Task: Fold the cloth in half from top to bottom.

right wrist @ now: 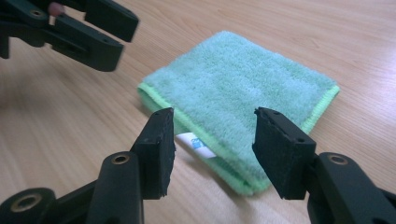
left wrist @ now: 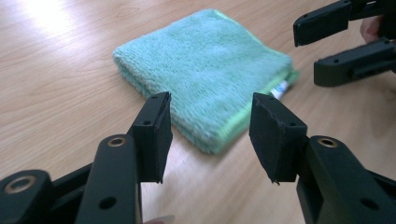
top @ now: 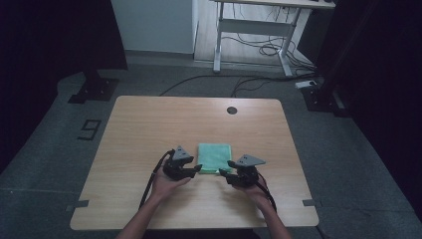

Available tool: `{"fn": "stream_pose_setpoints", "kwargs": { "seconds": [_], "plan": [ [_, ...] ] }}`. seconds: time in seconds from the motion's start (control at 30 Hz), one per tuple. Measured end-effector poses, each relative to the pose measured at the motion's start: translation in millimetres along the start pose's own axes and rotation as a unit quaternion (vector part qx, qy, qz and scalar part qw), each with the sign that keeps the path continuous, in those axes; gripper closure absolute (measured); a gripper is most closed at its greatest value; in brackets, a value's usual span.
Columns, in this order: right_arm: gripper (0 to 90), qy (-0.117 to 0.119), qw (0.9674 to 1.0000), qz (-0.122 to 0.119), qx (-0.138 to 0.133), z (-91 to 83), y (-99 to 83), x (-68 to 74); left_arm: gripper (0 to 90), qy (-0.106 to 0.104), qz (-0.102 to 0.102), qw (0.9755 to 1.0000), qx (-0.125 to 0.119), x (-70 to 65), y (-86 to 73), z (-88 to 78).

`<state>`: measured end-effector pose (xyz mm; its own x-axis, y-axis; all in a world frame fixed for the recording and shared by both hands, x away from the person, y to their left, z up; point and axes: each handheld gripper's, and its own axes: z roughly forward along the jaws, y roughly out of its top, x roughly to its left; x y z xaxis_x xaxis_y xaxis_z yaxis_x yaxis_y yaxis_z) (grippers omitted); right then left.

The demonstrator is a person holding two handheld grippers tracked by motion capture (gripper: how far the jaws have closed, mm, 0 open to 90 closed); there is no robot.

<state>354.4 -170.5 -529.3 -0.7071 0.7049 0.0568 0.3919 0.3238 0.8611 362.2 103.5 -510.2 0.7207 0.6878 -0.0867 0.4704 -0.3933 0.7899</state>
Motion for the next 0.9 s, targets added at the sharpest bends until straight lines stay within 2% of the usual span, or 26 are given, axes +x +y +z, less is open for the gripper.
{"fn": "stream_pose_setpoints", "kwargs": {
  "seconds": [0.17, 0.33, 0.5, 0.63, 0.7, 0.8, 0.9],
  "plan": [
    [47.3, 0.0, 0.9999, 0.002, -0.011, -15.2, -6.5, 3.2, 49.1, 0.015, 0.006, 0.9999, -0.006, -5.7, -10.5, -22.7],
    [47.1, 0.003, 0.9996, 0.011, -0.027, -30.0, -15.1, 5.3, 48.8, 0.014, 0.004, 0.9998, -0.015, -9.5, -23.3, -39.1],
    [46.7, 0.002, 0.9992, 0.021, -0.035, -45.9, -28.2, 5.5, 48.2, 0.018, 0.003, 0.9998, -0.013, -10.2, -40.1, -53.6],
    [46.5, -0.006, 0.9989, 0.027, -0.038, -56.7, -40.1, 7.3, 47.2, 0.022, -0.007, 0.9997, -0.014, -11.2, -54.8, -61.8],
    [46.5, -0.006, 0.9987, 0.031, -0.041, -60.5, -45.2, 9.5, 46.7, 0.025, -0.005, 0.9996, -0.009, -12.0, -61.6, -63.5],
    [46.1, -0.009, 0.9992, 0.018, -0.036, -62.6, -50.2, 14.5, 46.5, 0.03, -0.011, 0.9994, -0.008, -10.8, -69.1, -65.0],
    [45.7, -0.009, 0.9991, 0.019, -0.036, -63.3, -50.6, 15.2, 46.2, 0.033, -0.011, 0.9994, -0.005, -9.2, -70.9, -65.3]
  ]
}}
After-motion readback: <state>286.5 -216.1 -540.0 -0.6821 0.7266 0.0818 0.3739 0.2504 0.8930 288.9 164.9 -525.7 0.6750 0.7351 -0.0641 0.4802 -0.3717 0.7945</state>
